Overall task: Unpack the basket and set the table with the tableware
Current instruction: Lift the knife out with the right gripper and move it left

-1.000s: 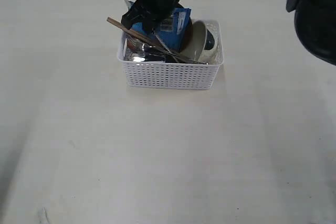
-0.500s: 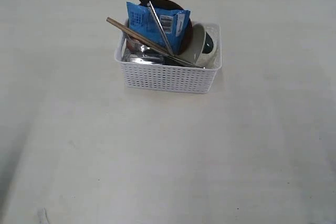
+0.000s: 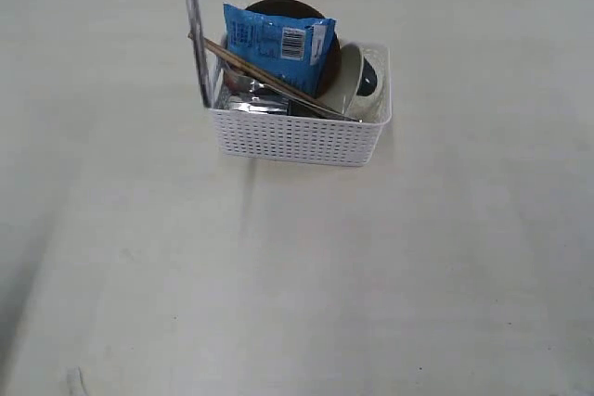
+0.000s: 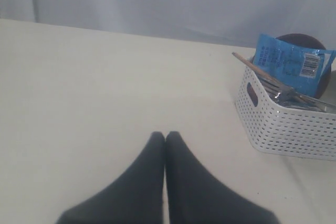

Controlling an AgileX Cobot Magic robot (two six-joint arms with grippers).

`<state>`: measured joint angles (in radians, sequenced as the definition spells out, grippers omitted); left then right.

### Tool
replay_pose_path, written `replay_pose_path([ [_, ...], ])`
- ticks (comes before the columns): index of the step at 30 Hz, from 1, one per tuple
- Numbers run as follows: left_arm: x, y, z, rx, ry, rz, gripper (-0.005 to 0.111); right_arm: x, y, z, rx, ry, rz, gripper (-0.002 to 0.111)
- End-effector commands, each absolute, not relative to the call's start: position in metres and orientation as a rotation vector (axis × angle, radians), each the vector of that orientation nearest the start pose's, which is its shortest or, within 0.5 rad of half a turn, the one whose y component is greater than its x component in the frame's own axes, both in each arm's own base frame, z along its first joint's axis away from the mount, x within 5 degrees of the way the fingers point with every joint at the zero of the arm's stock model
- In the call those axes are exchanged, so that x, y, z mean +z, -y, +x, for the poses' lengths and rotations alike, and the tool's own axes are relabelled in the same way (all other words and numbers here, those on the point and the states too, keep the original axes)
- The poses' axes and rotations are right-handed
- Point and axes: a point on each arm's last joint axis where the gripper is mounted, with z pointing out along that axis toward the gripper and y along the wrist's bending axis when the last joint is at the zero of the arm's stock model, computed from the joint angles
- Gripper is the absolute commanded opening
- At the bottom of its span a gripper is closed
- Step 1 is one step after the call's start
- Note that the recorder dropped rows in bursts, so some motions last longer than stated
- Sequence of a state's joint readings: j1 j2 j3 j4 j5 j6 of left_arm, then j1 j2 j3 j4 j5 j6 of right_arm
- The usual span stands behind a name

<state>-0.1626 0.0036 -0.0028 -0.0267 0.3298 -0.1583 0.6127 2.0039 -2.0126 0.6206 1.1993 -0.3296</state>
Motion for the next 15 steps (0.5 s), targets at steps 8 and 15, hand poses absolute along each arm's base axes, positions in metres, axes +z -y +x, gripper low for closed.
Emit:
replay_pose_path([
  [8, 0.184, 0.010, 0.053, -0.257, -1.811, -0.016, 0.000, 0.233, -0.352, 0.307, 1.410, -2.625, -0.829, 0.000],
  [15, 0.184, 0.010, 0.053, -0.257, -1.811, -0.016, 0.000, 0.179, -0.381, 0.292, 1.432, -2.724, -0.757, 0.000],
])
